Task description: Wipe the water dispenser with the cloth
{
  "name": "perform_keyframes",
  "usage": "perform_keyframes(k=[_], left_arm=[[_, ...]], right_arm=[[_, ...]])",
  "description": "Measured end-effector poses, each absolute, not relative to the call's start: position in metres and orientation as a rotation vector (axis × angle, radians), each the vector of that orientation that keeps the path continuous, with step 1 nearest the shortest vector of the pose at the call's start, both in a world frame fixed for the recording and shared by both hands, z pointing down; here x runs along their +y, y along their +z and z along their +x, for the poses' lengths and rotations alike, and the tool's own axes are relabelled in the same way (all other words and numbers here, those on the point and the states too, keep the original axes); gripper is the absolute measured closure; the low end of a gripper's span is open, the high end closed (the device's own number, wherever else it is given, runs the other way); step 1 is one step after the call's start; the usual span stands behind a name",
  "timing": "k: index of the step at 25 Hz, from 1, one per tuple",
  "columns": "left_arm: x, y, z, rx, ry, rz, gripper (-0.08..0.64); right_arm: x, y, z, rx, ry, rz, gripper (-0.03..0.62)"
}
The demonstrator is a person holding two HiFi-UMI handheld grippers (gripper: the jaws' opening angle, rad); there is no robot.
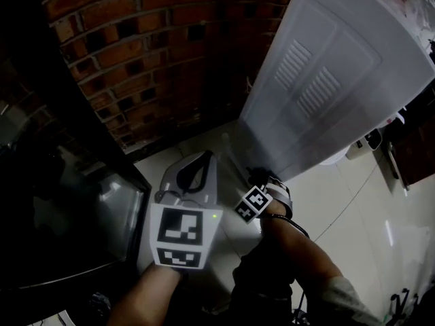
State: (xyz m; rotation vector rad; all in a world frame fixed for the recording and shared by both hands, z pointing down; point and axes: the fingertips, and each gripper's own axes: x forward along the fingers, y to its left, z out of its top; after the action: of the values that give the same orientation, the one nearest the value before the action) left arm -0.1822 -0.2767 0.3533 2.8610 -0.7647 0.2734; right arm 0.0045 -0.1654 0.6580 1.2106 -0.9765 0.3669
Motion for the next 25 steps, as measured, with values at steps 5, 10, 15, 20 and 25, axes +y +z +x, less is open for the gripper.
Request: perform_keyframes(k=[5, 10, 15, 20, 25], left_arm=[[-0.289, 0.361, -0.194, -0.846, 0.302, 2.838, 0.56], [-0.317, 0.354, -0.205, -1.054, 0.303, 2.817, 0.56], [-0.334, 0.338, -0.197, -1.145, 0.217, 2.783, 0.56], [-0.33, 0.343, -0.182, -1.157, 0.274, 2.796, 0.56], [-0.318, 0.349, -0.188, -1.203, 0.352, 2.77, 0.56]], right_arm=[[-0.197, 0.595, -0.058, -1.475, 0.452, 1.458, 0.471], [-0.233, 0.46, -0.086, -1.677, 0.306, 1.644, 0.469], [-0.253, 0.359, -0.093, -1.838, 0.265, 1.883, 0.468], [-0.255, 0.363, -0.109, -1.921, 0.126, 1.822, 0.468], [-0.26, 0.367, -0.137, -2.055, 0.07, 1.628, 0.468]])
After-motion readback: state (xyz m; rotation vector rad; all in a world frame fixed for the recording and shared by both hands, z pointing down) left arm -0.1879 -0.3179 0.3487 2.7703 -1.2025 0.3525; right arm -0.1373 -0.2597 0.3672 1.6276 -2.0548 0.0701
